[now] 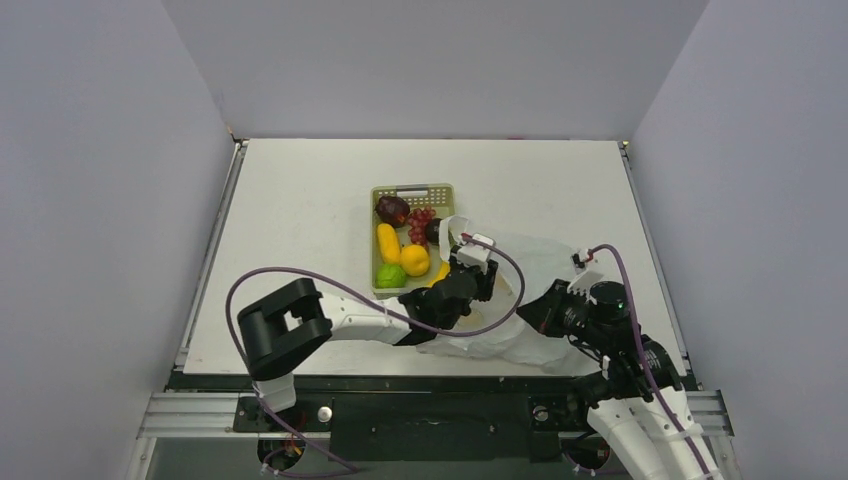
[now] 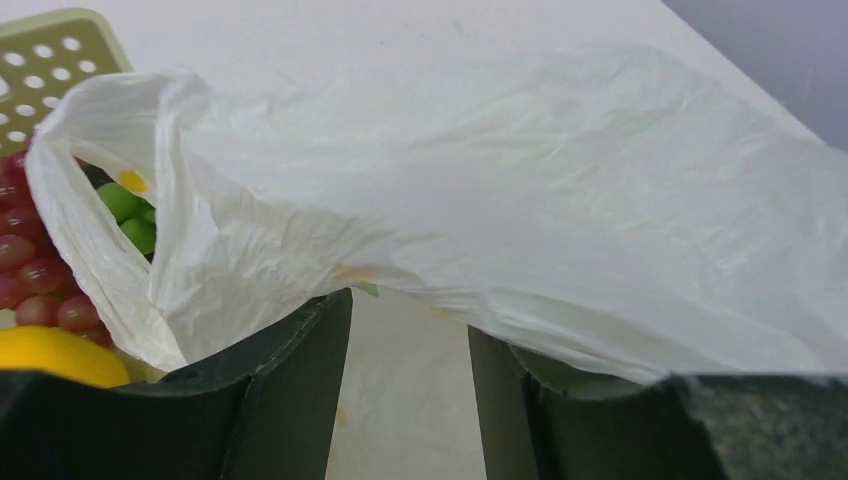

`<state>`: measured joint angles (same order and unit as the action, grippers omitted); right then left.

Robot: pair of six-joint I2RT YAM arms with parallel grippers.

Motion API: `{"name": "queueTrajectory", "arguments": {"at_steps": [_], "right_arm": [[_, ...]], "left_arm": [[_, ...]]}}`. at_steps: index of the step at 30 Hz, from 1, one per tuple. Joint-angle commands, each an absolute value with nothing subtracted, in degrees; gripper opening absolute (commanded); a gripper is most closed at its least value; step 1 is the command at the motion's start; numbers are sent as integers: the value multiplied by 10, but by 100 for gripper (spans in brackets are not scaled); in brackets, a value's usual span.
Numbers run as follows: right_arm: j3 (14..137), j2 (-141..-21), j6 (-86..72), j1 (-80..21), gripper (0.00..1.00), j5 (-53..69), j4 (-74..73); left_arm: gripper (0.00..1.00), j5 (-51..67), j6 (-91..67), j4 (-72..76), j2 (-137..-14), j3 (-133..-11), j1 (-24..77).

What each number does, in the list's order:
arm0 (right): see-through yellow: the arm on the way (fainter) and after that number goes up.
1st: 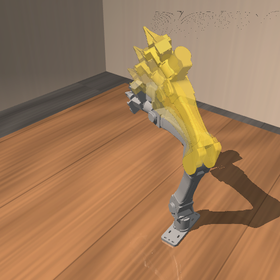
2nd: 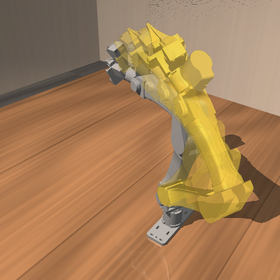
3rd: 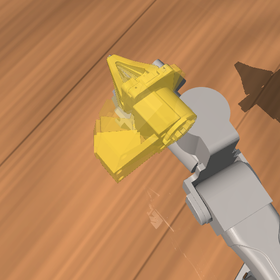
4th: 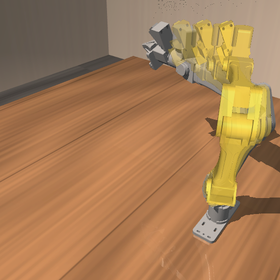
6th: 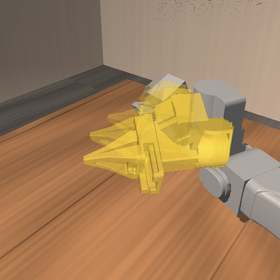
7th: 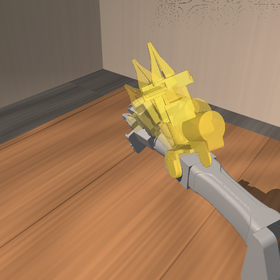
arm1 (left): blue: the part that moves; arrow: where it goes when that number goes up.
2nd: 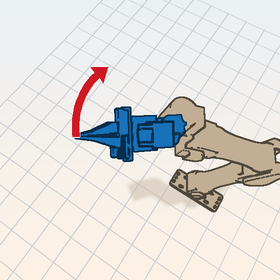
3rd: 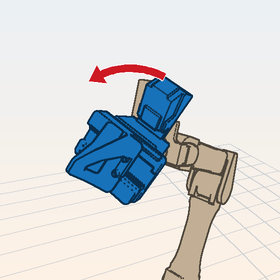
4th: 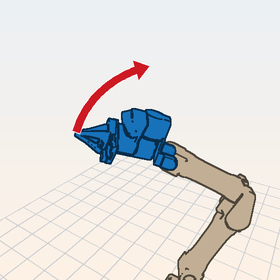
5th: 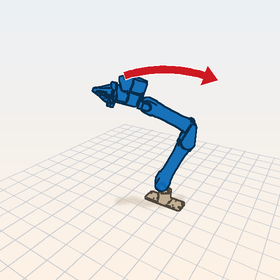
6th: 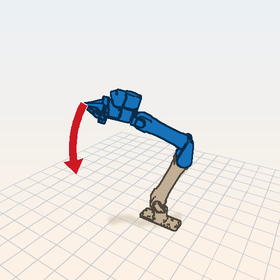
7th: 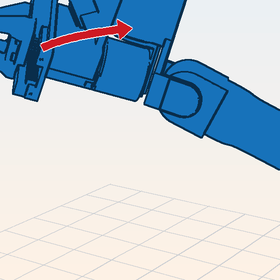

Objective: Take the fake fruits out of the plastic bag
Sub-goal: Adjust the plastic bag at the center of the board.

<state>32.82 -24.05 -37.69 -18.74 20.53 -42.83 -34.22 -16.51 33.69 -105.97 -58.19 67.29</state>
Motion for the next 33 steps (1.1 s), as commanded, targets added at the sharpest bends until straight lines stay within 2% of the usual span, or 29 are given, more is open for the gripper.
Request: {"name": "queueTrajectory", "arguments": {"at_steps": [1,4,6,9,11,18,21,25,28,29,31,32,33], "right_arm": [[334,-242,-357,-187,0,321,-313],[345,-260,-338,-187,0,327,-366],[372,-285,-332,-187,0,249,-468],[424,-297,-345,-188,0,91,-591],[457,-289,-384,-187,0,-24,-642],[509,-307,-461,-187,0,-328,-669],[507,-341,-481,-184,1,-358,-653],[516,-379,-483,-183,16,-289,-610],[538,-380,-459,-183,40,-213,-646],[552,-364,-462,-183,44,-194,-662],[565,-320,-473,-184,59,-169,-702],[569,-307,-476,-183,76,-161,-727],[579,-288,-482,-184,82,-147,-740]], "left_arm": [[44,-357,-179,349,-968,-529,681],[46,-308,-221,349,-928,-505,681],[53,-255,-248,340,-915,-501,679],[69,-176,-282,330,-900,-501,680],[74,-74,-305,348,-898,-492,681],[78,107,-401,392,-920,-464,699],[78,128,-453,458,-951,-454,734],[77,116,-512,539,-1004,-452,764],[77,93,-530,536,-1008,-450,769],[77,89,-524,522,-1004,-449,770],[78,79,-505,486,-985,-455,771],[79,73,-499,474,-978,-458,771],[79,71,-491,458,-975,-462,772]]}}
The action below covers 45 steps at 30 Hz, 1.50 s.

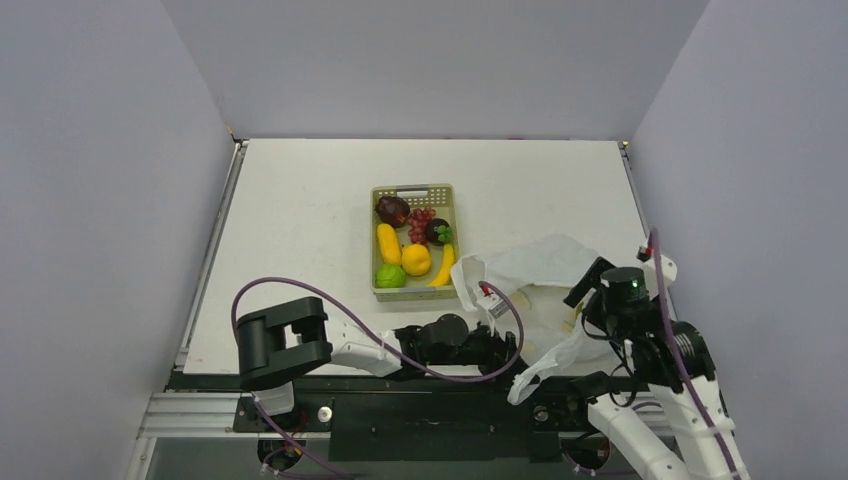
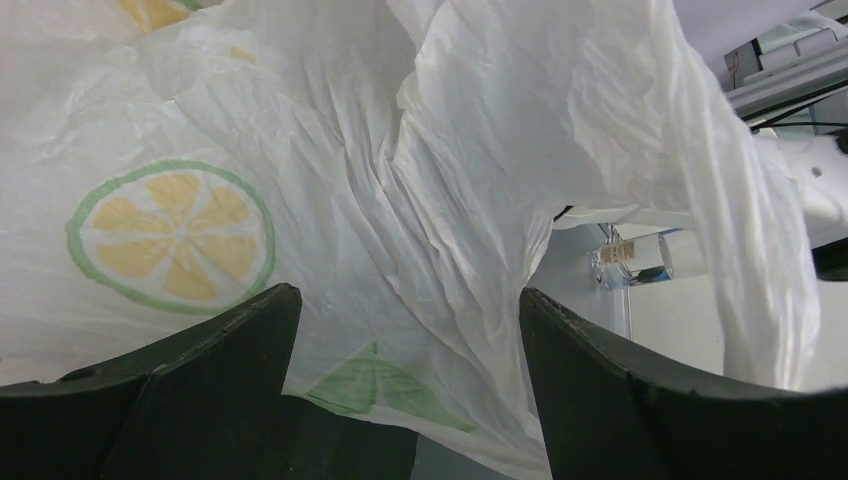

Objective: Take the fake fruits out of the plastic bag
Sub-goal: Adjust the plastic bag at the center of the board.

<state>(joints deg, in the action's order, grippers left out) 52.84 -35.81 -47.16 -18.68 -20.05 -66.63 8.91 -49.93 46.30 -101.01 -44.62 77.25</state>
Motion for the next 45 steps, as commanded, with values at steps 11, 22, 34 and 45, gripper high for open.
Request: {"name": "queueTrajectory", "arguments": {"at_steps": [11,22,34,45], "right_arm": [[501,-302,-494,-184,87,-45,-815],[416,-284,-462,-184,2,-61,-736],[445,-271,-430,-184,0,-32,-694],[437,-241,-443,-184,0,-14,-695]], "left_arm": [[80,62,-484,427,-986,-511,793],[88,-133,-260,-2,-821,-601,771],[88,-408,27,-83,-910,-713,797],[95,-567,245,74,-1108,-798,814]]}}
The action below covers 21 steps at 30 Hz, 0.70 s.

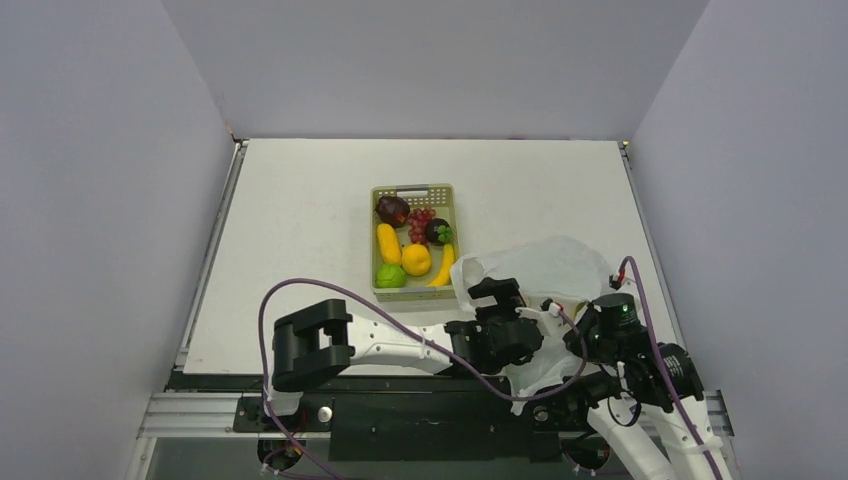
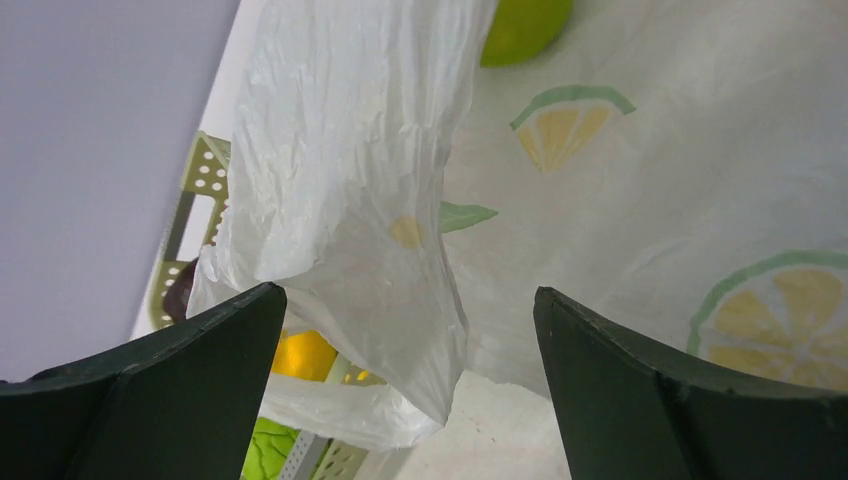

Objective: Take the fake fruits out of the plastic bag
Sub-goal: Adjust the plastic bag at the center of the board.

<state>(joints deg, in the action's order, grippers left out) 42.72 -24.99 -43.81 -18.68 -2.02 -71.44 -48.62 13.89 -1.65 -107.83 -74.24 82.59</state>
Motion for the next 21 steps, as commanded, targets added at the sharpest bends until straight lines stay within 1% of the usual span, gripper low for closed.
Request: {"name": "queueTrajectory", "arguments": {"at_steps": [1,2,4,5,6,7,8,9,10,11,12,13,14,15,16,17,20,21], "right_arm": [[437,-239,-443,-184,0,-14,-695],[438,-235,-442,-184,0,-14,-695],[440,-230,-425,-184,0,-9,-695],[441,-229,-419,-183,0,-9,-696],[445,-227,-405,-184,0,-14,-696],[446,-226,-398,-184,0,-17,-697],[450,-222,-381,-184,0,-22,-697],[452,-220,-374,-183,0,-24,-696],[457,-217,-364,-184,0,-35,-696],[461,-216,-362,-184,0,-42,-695],[466,-216,-359,-184,0,-55,-694],[468,-217,-357,-184,0,-59,-690],[470,-219,-353,-184,0,-64,-687],[469,-221,-352,-184,0,-65,-676],[469,-224,-349,-184,0,-60,-670],[468,-226,-348,-184,0,-56,-655],[468,-243,-344,-184,0,-30,-615],[470,-256,-343,-184,0,-29,-610]], "left_arm": [[94,-571,252,91,-1113,-803,806],[93,-562,252,89,-1117,-814,801],[79,-530,221,49,-1115,-838,783],[53,-512,207,2,-1112,-845,770],[43,-475,173,-20,-1102,-856,762],[36,-415,152,-75,-1097,-863,743],[34,-379,110,-104,-1087,-883,732],[33,-294,86,-163,-1081,-893,708],[32,-250,44,-189,-1067,-909,695],[30,-146,24,-224,-1060,-913,667],[27,-85,-18,-242,-1041,-913,653],[21,33,-39,-243,-1021,-910,619],[3,94,-84,-225,-1010,-895,583],[0,205,-108,-207,-987,-882,566],[0,254,-156,-166,-975,-854,536],[0,329,-179,-145,-951,-841,524],[0,434,-284,-33,-911,-786,481],[0,494,-309,2,-902,-767,473]]}}
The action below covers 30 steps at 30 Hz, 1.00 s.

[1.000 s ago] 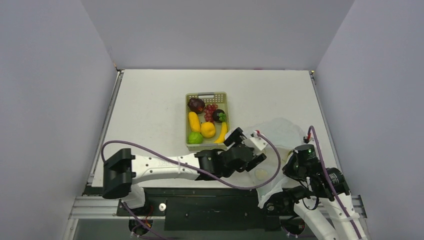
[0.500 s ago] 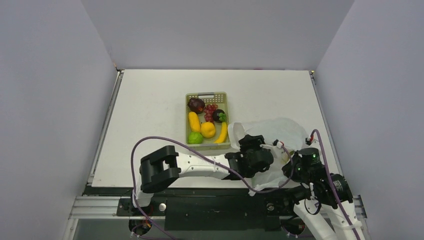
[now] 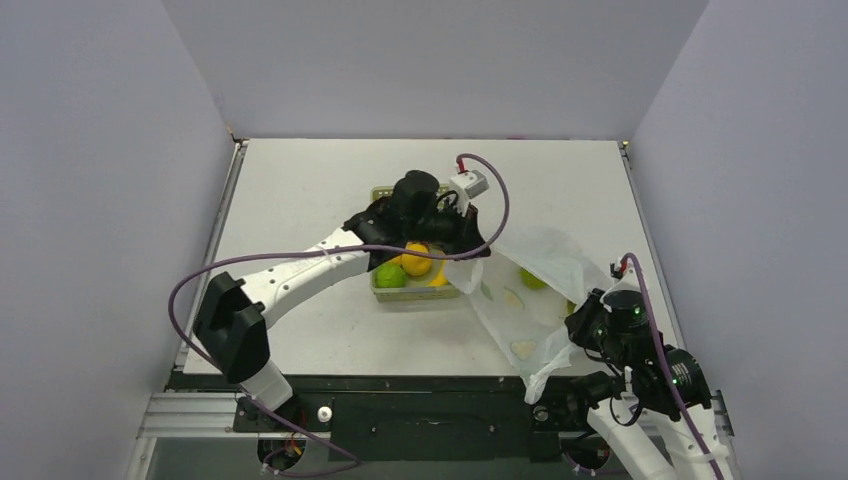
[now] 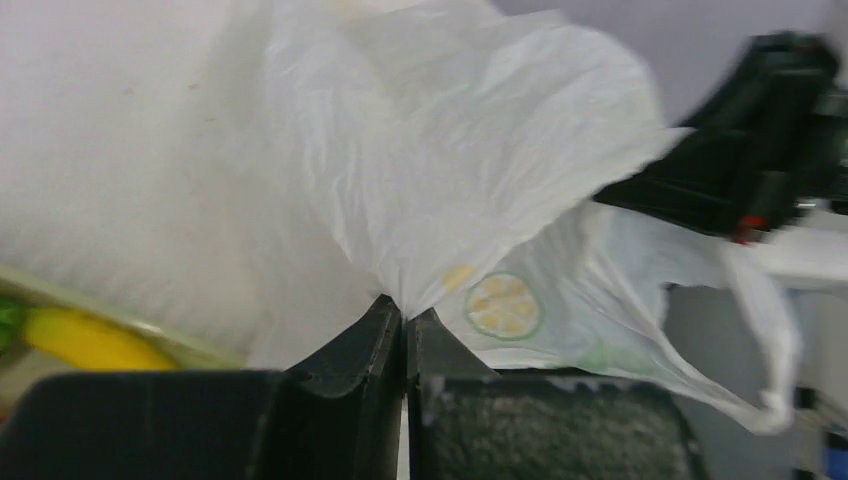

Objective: Take the fake fruits out of the plastic bag
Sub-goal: Adjust the plastic bag at the center of the board.

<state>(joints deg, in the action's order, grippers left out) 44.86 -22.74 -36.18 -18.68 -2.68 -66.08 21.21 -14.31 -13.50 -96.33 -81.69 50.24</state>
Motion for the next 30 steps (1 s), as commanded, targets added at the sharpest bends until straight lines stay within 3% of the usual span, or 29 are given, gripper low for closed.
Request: {"name": "queueTrajectory", "arguments": {"at_steps": [1,4,7,10,13,15,20,25,27,30], "right_arm": [[473,-264,-342,-183,0,-37,-607],[497,-305,-361,-183,0,-93,-624],[500,-315,-390,-183,0,-150,-662],[484,-307,-415,-183,0,-177,-686],[469,-294,-439,-183,0,-199,-716],[464,-287,-456,-184,0,-203,-723],[473,-299,-440,-184,0,-194,-725],[484,-294,-413,-184,0,-167,-711],[486,-293,-412,-184,0,-161,-710],[487,-289,-409,-183,0,-153,-709]], "left_arm": [[0,525,-378,91,-900,-756,458],[0,629,-625,334,-930,-704,431],[0,660,-789,612,-998,-694,408],[0,647,-918,783,-1116,-708,383],[0,635,-981,862,-1220,-733,361],[0,630,-934,799,-1242,-740,345],[0,581,-580,374,-1181,-752,327],[1,539,-495,274,-1138,-768,322],[23,523,-480,262,-1117,-757,320],[41,485,-442,211,-1075,-743,319]]}}
